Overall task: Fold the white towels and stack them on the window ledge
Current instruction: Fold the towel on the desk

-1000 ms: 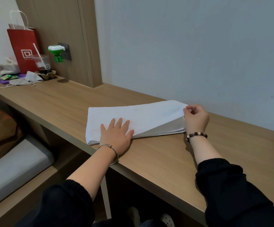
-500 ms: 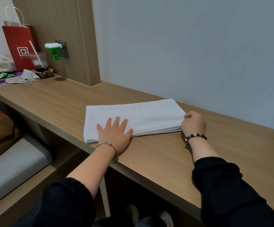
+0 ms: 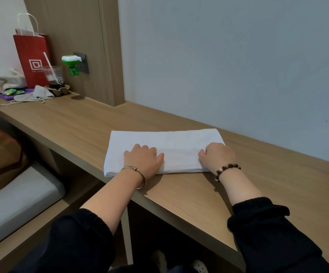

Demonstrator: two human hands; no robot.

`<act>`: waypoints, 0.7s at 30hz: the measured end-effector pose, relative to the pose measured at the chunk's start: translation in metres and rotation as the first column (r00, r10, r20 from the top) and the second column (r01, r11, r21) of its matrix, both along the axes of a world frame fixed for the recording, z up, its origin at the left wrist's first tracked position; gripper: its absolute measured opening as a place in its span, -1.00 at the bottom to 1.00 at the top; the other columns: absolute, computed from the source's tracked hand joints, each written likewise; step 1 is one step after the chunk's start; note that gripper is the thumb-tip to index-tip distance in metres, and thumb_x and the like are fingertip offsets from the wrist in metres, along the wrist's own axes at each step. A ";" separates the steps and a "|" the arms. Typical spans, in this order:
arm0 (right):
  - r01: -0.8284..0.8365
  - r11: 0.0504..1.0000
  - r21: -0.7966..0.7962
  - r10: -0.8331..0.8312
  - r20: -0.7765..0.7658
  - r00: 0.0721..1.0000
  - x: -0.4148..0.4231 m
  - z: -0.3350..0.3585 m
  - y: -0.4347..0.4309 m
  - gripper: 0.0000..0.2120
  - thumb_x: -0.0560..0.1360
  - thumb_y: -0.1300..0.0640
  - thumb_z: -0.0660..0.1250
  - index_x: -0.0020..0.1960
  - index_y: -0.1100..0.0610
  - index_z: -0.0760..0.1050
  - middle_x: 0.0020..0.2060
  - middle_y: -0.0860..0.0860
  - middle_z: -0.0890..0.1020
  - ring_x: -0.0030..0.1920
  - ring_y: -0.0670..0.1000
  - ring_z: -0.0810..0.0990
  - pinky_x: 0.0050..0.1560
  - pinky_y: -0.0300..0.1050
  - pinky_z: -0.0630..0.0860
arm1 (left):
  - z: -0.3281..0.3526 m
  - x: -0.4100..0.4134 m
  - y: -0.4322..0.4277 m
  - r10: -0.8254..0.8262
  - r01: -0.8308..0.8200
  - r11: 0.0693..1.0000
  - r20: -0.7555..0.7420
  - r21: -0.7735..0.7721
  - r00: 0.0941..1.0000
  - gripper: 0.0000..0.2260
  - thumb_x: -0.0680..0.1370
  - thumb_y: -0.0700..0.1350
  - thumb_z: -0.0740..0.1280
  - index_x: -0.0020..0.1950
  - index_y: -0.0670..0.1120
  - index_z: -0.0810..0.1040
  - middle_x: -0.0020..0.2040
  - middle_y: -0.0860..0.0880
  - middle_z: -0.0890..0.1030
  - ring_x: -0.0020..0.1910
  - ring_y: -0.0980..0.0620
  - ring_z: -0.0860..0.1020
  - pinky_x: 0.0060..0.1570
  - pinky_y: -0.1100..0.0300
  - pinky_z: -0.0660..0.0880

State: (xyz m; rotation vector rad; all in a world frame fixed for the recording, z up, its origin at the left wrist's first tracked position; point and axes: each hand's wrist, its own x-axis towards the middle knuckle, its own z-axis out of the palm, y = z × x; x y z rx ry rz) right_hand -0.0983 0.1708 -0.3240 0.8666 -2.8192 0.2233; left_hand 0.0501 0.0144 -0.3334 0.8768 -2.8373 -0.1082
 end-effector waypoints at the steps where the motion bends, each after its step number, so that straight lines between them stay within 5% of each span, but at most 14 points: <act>1: 0.024 0.999 0.029 -0.024 -0.005 1.000 0.004 0.004 0.001 -0.69 0.56 0.05 0.11 -0.32 0.13 0.36 -0.35 -0.01 0.48 -0.30 0.05 0.46 -0.33 -0.19 0.30 | 0.006 0.001 -0.001 -0.019 0.020 0.999 -0.039 0.032 0.999 -0.65 0.61 0.07 -0.01 -0.08 -0.04 0.50 -0.04 -0.03 0.51 0.11 -0.08 0.42 -0.06 0.09 0.31; 3: 0.031 0.997 0.066 -0.029 -0.032 0.999 0.018 0.014 -0.001 -0.75 0.57 0.11 0.11 -0.25 0.11 0.40 -0.18 0.04 0.58 -0.20 0.08 0.47 -0.22 -0.16 0.36 | 0.010 0.004 -0.007 -0.092 0.102 0.992 -0.122 0.079 0.988 -0.67 0.63 -0.01 0.03 -0.23 -0.08 0.45 -0.17 -0.04 0.48 0.06 -0.12 0.47 -0.16 0.12 0.30; 6: -0.192 0.973 0.126 0.204 -0.090 0.975 0.041 0.017 -0.020 -0.69 0.62 0.08 0.03 0.22 0.14 0.46 0.22 0.11 0.50 0.19 0.14 0.45 0.13 -0.01 0.40 | -0.004 0.013 -0.018 -0.154 0.159 0.984 -0.070 0.078 0.986 -0.68 0.64 0.01 0.03 0.32 0.02 0.43 0.33 -0.06 0.43 0.35 -0.07 0.32 0.26 0.02 0.29; 9: -0.357 0.916 0.185 0.311 0.237 0.920 0.046 -0.004 -0.046 -0.48 0.63 -0.14 -0.13 0.53 0.03 0.06 0.53 0.05 0.08 0.51 0.09 0.06 0.46 0.17 0.03 | -0.016 0.014 -0.021 -0.061 0.050 0.996 0.173 0.070 0.983 -0.54 0.63 0.15 -0.11 0.54 0.17 -0.02 0.57 0.09 -0.05 0.54 0.00 -0.08 0.42 -0.22 -0.11; 12: -0.259 0.950 0.174 0.196 0.312 0.930 0.018 -0.019 -0.042 -0.45 0.61 -0.19 -0.21 0.56 -0.06 -0.14 0.55 -0.05 -0.16 0.54 0.01 -0.16 0.46 0.22 -0.20 | -0.017 0.013 -0.024 -0.025 0.012 0.998 0.188 0.068 0.982 -0.52 0.61 0.21 -0.15 0.54 0.21 -0.10 0.56 0.14 -0.13 0.54 0.00 -0.15 0.41 -0.27 -0.15; 15: -0.056 0.981 0.187 0.002 0.277 0.961 -0.017 -0.015 -0.018 -0.46 0.62 -0.14 -0.22 0.56 -0.03 -0.15 0.55 -0.03 -0.16 0.54 0.01 -0.15 0.48 0.21 -0.20 | -0.017 0.016 -0.026 0.002 -0.018 0.997 0.206 0.076 0.979 -0.49 0.58 0.27 -0.17 0.53 0.24 -0.11 0.56 0.17 -0.14 0.54 0.00 -0.15 0.39 -0.32 -0.16; 21: 0.086 0.964 0.252 -0.151 0.252 0.956 -0.027 -0.010 -0.019 -0.46 0.63 -0.07 -0.23 0.56 0.05 -0.16 0.55 -0.01 -0.16 0.54 -0.01 -0.17 0.47 0.22 -0.24 | -0.017 0.019 -0.016 0.052 -0.073 0.992 0.202 0.100 0.978 -0.48 0.58 0.26 -0.16 0.54 0.22 -0.10 0.56 0.16 -0.13 0.54 -0.02 -0.15 0.36 -0.36 -0.14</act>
